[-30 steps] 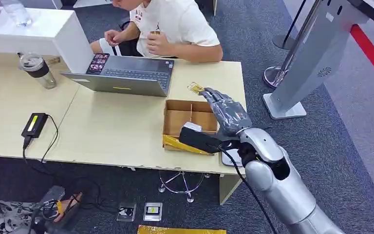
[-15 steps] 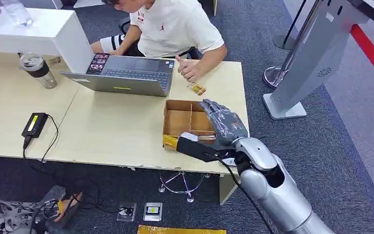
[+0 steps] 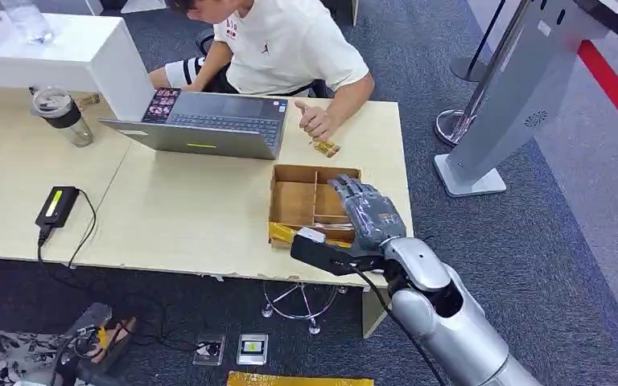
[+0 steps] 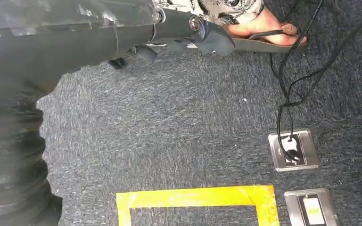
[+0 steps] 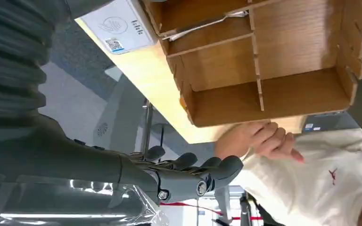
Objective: Pass the card to the sensor for recognition and then transmit it.
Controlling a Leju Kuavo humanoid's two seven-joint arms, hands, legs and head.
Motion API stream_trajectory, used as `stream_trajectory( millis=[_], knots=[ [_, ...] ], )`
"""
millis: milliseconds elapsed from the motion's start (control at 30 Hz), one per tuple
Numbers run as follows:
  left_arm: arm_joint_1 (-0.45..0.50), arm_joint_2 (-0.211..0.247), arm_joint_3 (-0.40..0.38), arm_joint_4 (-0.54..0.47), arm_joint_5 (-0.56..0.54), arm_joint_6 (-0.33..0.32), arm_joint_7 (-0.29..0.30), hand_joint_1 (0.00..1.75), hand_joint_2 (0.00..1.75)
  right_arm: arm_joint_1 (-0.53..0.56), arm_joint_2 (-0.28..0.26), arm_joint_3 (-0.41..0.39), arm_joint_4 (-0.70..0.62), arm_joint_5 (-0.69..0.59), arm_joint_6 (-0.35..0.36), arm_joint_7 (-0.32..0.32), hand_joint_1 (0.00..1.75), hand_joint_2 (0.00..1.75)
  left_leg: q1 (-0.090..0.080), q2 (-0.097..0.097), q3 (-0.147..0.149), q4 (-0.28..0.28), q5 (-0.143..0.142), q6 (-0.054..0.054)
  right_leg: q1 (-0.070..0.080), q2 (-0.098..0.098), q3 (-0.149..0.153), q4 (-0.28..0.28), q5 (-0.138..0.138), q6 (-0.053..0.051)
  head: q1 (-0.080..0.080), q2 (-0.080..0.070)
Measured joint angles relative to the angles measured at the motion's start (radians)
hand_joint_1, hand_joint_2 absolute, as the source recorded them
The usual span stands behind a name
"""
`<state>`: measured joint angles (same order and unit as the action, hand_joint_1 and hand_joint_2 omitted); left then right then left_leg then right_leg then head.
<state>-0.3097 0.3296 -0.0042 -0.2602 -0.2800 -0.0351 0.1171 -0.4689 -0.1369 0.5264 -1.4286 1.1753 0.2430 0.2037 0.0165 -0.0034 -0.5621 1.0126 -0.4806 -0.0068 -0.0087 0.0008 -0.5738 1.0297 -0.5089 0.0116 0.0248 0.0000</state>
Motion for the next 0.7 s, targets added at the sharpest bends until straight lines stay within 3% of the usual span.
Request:
stream_trajectory(
  millis=[700],
  knots=[
    [-0.002, -0.005, 0.018, 0.0, -0.014, -0.004, 0.0, 0.0, 1.75, 0.0, 0.042, 0.019, 0.141, 0.0, -0.109, -0.021, 0.0, 1.75, 0.0, 0.0, 0.0, 0.0, 0.0, 0.0, 0.0, 0.0, 0.0, 0.0, 0.0, 0.0, 0.0, 0.0]
  ],
)
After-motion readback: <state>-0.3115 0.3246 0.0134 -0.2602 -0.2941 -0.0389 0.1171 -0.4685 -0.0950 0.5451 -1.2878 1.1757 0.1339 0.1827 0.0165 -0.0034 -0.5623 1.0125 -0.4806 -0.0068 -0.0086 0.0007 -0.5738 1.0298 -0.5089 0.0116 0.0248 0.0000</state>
